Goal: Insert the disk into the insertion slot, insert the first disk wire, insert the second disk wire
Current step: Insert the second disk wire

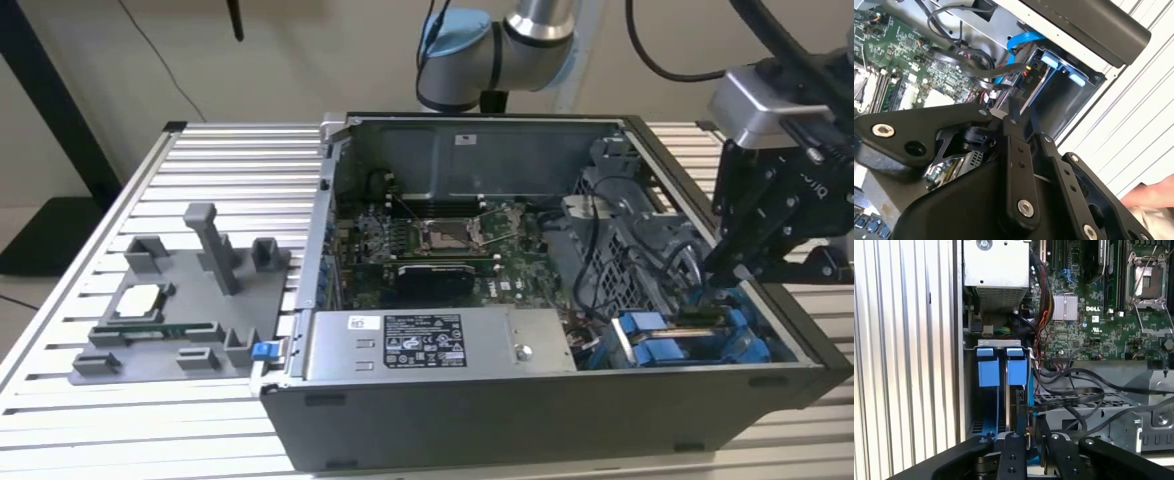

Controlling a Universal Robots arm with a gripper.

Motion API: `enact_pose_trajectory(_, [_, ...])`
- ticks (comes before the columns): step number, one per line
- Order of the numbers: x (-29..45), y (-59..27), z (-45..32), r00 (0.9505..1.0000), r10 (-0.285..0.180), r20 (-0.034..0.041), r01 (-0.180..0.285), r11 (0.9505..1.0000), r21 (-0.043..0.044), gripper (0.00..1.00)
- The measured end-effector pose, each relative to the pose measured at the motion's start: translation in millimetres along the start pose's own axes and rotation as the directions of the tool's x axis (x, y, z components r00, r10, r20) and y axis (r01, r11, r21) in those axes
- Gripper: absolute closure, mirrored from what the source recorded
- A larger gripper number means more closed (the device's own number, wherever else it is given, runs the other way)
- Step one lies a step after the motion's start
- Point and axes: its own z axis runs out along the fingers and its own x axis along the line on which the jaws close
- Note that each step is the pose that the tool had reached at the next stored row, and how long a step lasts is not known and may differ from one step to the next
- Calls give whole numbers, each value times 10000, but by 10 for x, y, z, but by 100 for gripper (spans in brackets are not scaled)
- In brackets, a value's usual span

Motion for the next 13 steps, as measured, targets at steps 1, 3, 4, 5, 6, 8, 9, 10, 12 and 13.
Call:
enact_pose_trajectory(1, [-3,0,-27,10000,1,-1,-1,10000,-4,0])
enact_pose_trajectory(3, [-9,-1,-77,10000,1,1,-1,10000,-11,0])
enact_pose_trajectory(4, [-12,-1,-105,10000,1,0,-1,10000,-14,0])
enact_pose_trajectory(5, [-15,-1,-132,10000,2,-1,-2,10000,-17,0])
enact_pose_trajectory(6, [-18,-1,-157,10000,2,-1,-2,10000,-19,0])
enact_pose_trajectory(8, [-22,-1,-191,10000,2,0,-2,10000,-20,0])
enact_pose_trajectory(9, [-22,-1,-195,10000,3,0,-3,10000,-19,0])
enact_pose_trajectory(10, [-22,-1,-195,10000,2,2,-2,10000,-20,0])
enact_pose_trajectory(12, [-22,-1,-197,10000,2,0,-2,10000,-19,0])
enact_pose_trajectory(13, [-23,-2,-197,10000,2,0,-2,10000,-20,0])
